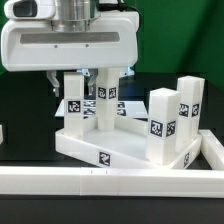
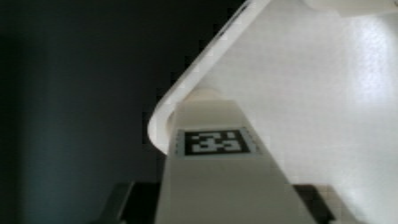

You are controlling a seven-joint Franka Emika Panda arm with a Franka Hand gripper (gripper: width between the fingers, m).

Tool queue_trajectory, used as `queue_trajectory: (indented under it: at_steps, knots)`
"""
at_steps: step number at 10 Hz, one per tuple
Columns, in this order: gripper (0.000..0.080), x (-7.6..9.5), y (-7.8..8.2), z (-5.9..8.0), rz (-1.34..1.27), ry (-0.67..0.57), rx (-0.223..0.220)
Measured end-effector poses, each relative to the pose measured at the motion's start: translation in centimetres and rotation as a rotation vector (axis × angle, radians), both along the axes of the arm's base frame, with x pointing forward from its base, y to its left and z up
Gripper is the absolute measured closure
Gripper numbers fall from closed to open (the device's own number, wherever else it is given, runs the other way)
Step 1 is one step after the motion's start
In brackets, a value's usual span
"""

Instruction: Assemble desk

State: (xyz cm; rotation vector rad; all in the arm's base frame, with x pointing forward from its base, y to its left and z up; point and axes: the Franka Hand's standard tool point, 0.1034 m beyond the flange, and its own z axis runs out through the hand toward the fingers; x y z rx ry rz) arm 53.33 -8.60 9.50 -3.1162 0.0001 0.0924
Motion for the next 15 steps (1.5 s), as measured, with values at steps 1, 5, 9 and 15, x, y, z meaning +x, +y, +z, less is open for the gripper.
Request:
queue_trajectory:
  at_steps: [1, 5, 9, 15]
  knots:
    - [0.0511, 0.0, 0.0, -0.1, -0.151, 0.001, 0.0]
    - [0.051, 0.0, 0.1, -0.1, -0.489, 0.006, -0.001]
    - [0.0509, 0.0, 0.2, -0.1, -0.722, 0.016, -0.014]
    - [0.0495, -1.5, 0.5, -0.2, -1.07, 0.05, -0.009]
